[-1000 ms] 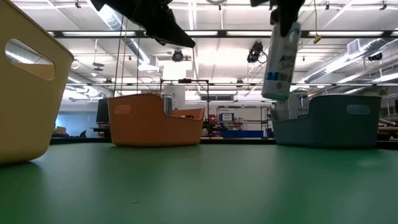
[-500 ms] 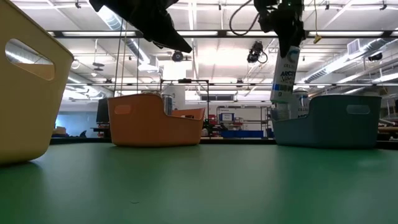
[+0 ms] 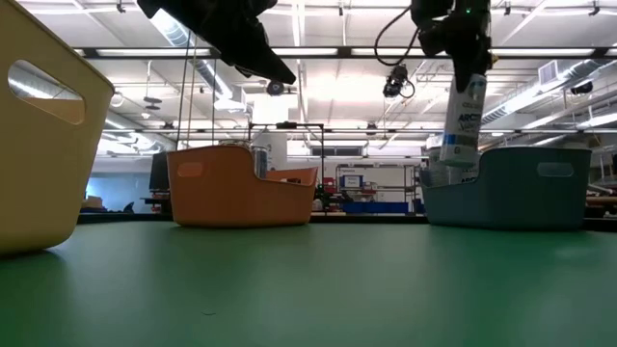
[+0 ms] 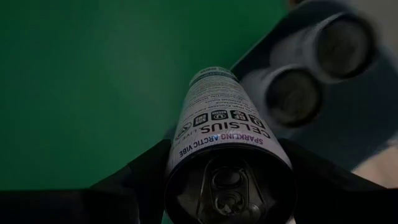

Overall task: Sort soda cans
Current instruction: Put the white-blue soda can into the blue bin

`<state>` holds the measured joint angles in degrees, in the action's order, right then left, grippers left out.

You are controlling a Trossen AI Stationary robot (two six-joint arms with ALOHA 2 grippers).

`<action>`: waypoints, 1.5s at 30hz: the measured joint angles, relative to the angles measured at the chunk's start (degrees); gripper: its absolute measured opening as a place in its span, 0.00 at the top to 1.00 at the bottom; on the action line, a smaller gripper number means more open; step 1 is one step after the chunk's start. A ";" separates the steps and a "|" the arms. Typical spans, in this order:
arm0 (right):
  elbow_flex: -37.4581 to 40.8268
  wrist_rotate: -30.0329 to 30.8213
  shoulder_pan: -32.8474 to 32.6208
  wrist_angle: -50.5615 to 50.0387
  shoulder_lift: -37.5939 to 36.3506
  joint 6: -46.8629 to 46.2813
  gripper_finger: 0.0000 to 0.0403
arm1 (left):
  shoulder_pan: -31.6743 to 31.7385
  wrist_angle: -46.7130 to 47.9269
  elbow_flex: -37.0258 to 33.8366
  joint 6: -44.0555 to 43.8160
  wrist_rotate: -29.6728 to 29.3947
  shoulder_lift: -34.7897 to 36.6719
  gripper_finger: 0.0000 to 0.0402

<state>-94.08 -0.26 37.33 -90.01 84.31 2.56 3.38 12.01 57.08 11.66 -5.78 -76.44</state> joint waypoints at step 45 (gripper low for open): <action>26.88 4.73 0.42 11.63 -3.02 -8.83 0.39 | 0.00 -0.50 0.00 -0.22 0.01 -0.04 0.99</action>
<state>-67.20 4.48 37.75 -78.37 81.30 -6.27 3.38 11.51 57.08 11.44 -5.78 -76.49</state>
